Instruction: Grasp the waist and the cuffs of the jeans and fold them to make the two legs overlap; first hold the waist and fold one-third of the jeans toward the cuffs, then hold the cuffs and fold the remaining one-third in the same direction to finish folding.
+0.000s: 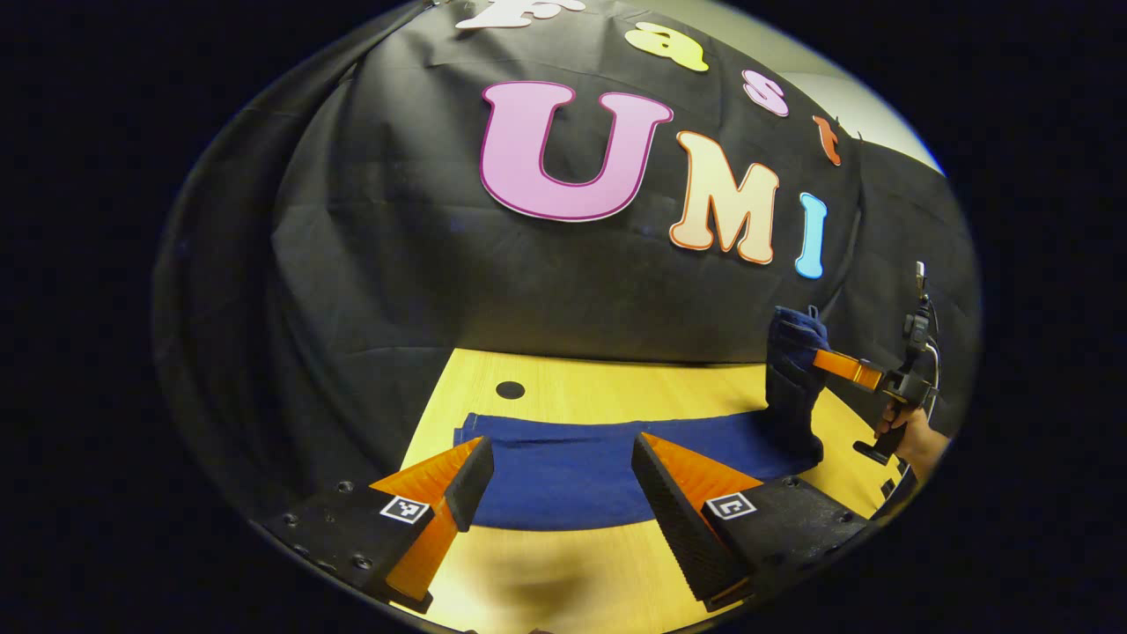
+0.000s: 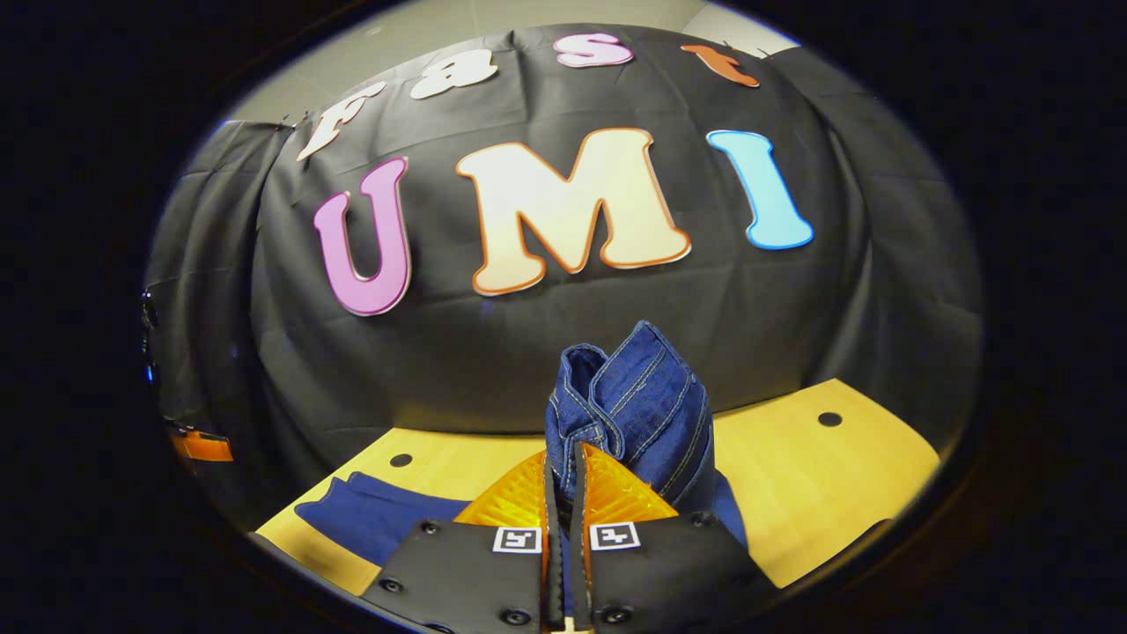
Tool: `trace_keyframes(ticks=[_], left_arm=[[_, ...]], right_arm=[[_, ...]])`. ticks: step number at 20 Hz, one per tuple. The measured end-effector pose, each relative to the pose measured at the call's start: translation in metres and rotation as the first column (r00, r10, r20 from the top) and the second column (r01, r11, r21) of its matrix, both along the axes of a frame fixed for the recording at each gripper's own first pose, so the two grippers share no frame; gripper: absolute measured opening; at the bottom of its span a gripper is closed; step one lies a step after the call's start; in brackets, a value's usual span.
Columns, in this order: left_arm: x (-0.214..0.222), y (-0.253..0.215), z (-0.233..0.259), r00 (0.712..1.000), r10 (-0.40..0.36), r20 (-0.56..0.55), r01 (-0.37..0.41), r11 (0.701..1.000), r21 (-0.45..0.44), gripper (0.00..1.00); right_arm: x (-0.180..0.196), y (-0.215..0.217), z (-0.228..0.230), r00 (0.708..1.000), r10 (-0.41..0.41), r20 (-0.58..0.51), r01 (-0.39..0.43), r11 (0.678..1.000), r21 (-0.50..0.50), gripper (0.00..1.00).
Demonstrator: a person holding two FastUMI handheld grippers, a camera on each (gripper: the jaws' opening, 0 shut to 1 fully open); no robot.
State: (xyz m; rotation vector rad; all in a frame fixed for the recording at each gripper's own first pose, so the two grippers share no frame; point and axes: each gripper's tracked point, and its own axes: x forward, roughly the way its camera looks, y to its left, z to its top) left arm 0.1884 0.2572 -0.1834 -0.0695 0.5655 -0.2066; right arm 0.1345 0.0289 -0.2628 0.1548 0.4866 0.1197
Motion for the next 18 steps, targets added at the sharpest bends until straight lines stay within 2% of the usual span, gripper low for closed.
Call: trace_keyframes(ticks=[4, 9, 10, 11, 12, 16, 18], left_arm=[[-0.001, 0.024, -0.014, 1.000, -0.005, -0.026, 0.005, 1.000, 0.006, 0.98], [0.010, 0.046, -0.049, 0.997, 0.022, -0.077, -0.024, 0.999, -0.028, 0.98], [0.014, 0.050, -0.057, 0.996, 0.033, -0.086, -0.036, 0.999, -0.030, 0.97], [0.018, 0.056, -0.065, 0.995, 0.042, -0.096, -0.046, 0.998, -0.037, 0.95], [0.021, 0.061, -0.074, 0.993, 0.050, -0.108, -0.055, 0.998, -0.043, 0.95], [0.035, 0.079, -0.118, 0.979, 0.082, -0.188, -0.086, 0.996, -0.012, 0.95], [0.043, 0.085, -0.139, 0.971, 0.093, -0.222, -0.096, 0.995, -0.002, 0.95]], right_arm=[[-0.013, 0.052, -0.050, 0.998, 0.023, -0.057, -0.024, 1.000, -0.020, 0.05], [-0.034, 0.094, -0.109, 0.987, 0.075, -0.144, -0.093, 0.988, -0.122, 0.05], [-0.043, 0.097, -0.117, 0.980, 0.082, -0.179, -0.107, 0.986, -0.130, 0.06], [-0.053, 0.105, -0.125, 0.968, 0.105, -0.227, -0.128, 0.988, -0.089, 0.06], [-0.063, 0.112, -0.124, 0.961, 0.119, -0.249, -0.135, 0.990, -0.048, 0.25], [-0.069, 0.097, -0.091, 0.974, 0.086, -0.210, -0.108, 0.989, -0.097, 0.99], [-0.083, 0.073, -0.074, 0.977, 0.062, -0.204, -0.088, 0.989, -0.121, 0.99]])
